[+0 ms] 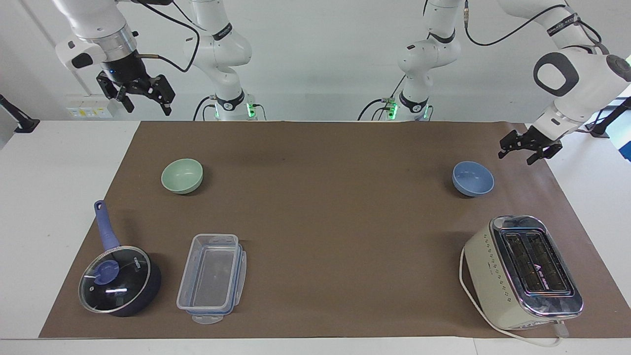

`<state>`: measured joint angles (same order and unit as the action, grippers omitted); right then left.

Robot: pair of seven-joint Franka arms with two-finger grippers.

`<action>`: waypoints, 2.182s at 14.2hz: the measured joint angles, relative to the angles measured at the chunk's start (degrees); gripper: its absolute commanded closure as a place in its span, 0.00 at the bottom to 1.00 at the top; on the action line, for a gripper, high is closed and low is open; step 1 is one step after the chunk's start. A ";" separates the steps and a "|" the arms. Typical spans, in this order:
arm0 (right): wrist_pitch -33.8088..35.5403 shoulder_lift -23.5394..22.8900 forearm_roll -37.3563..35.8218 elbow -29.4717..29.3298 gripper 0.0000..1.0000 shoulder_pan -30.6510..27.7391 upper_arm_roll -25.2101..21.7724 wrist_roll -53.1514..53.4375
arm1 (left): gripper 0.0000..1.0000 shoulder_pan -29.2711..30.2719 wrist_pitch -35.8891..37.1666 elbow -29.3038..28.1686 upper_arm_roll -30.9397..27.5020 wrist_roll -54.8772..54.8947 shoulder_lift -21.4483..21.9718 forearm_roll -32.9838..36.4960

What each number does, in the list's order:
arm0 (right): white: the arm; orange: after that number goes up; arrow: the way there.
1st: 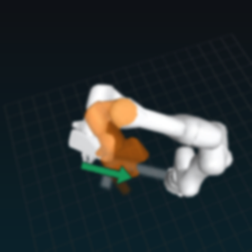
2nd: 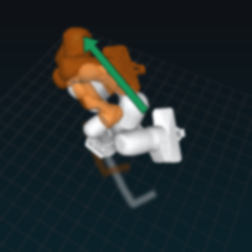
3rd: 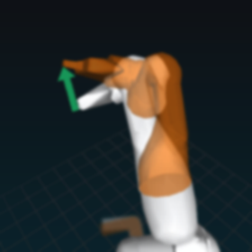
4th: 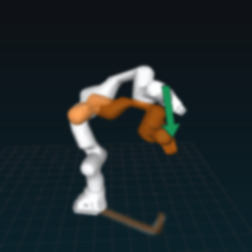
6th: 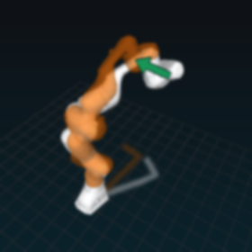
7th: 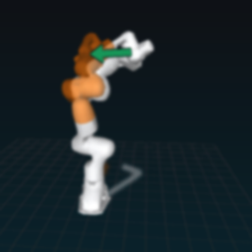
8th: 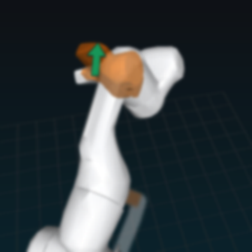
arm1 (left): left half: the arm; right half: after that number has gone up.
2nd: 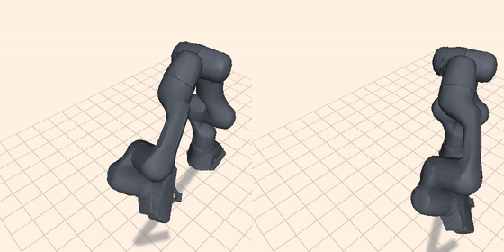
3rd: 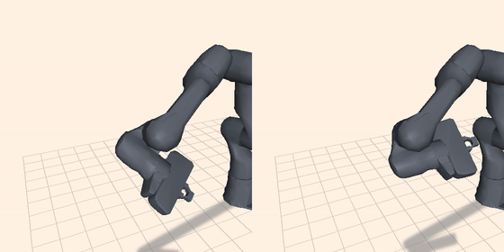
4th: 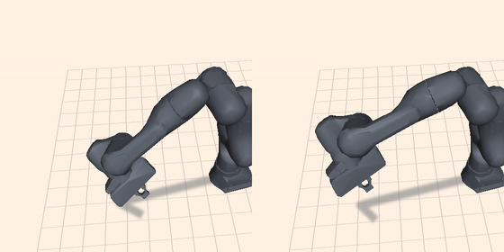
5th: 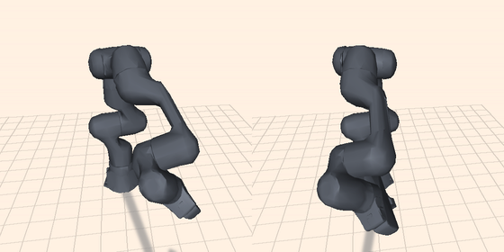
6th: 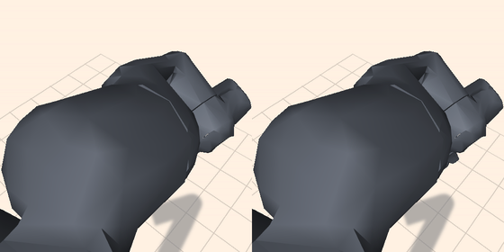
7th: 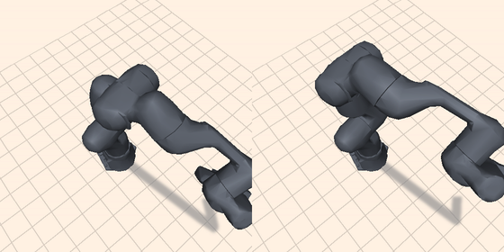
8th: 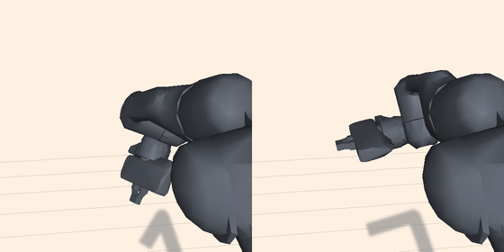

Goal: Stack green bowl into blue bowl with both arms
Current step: 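Reach the left gripper to the blue bowl rim and grasp it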

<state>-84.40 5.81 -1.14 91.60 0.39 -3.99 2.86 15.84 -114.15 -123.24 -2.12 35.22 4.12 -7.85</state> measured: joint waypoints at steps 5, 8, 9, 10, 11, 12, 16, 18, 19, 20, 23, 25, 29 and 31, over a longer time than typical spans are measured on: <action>0.00 0.00 0.00 0.00 0.00 0.00 0.00 0.00 | 0.00 1.54 -9.83 -9.31 -0.03 4.43 -1.00 -3.97; 0.00 0.00 0.00 0.00 0.00 0.00 0.00 0.00 | 0.00 2.15 -11.09 -10.18 -0.04 4.94 -2.11 -7.30; 0.00 0.00 0.00 0.00 0.00 0.00 0.00 0.00 | 0.04 2.44 -11.95 -10.39 -0.02 5.26 -2.63 -8.00; 0.00 0.00 0.00 0.00 0.00 0.00 0.00 0.00 | 0.11 2.64 -12.66 -10.56 -0.02 5.43 -3.31 -8.52; 0.00 0.00 0.00 0.00 0.00 0.00 0.00 0.00 | 0.13 2.66 -13.11 -10.60 -0.01 5.51 -3.92 -9.18; 0.00 0.00 0.00 0.00 0.00 0.00 0.00 0.00 | 0.14 2.66 -13.29 -10.60 0.05 5.54 -4.36 -9.69; 0.00 0.00 0.00 0.00 0.00 0.00 0.00 0.00 | 0.80 2.66 -13.42 -10.60 0.22 5.60 -4.82 -11.44; 0.00 0.00 0.00 0.00 0.00 0.00 0.00 0.00 | 1.00 2.66 -13.48 -10.60 0.22 5.62 -4.82 -11.57; 0.00 0.00 0.00 0.00 0.00 0.00 0.00 0.00 | 1.00 2.66 -13.56 -10.60 0.22 5.62 -4.82 -11.68; 0.00 0.00 0.00 0.00 0.00 0.00 0.00 0.00 | 1.00 2.66 -13.65 -10.59 0.22 5.62 -4.82 -11.81; 0.00 0.00 0.00 0.00 0.00 0.00 0.00 0.00 | 1.00 2.66 -14.01 -10.58 0.22 5.72 -4.82 -12.03; 0.00 0.00 0.00 0.00 0.00 0.00 0.00 0.00 | 1.00 2.66 -14.11 -10.55 0.22 5.73 -4.82 -12.42; 0.00 0.00 0.00 0.00 0.00 0.00 0.00 0.00 | 1.00 2.54 -14.13 -10.42 0.53 5.91 -4.62 -13.00; 0.00 0.00 0.00 0.00 0.00 0.00 0.00 0.00 | 1.00 1.62 -13.80 -10.36 1.01 5.96 -3.53 -13.20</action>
<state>-84.40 5.81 -1.14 91.60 0.39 -3.99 2.86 17.46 -127.95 -133.60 -1.11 41.18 0.59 -21.05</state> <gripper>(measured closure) 0.000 0.960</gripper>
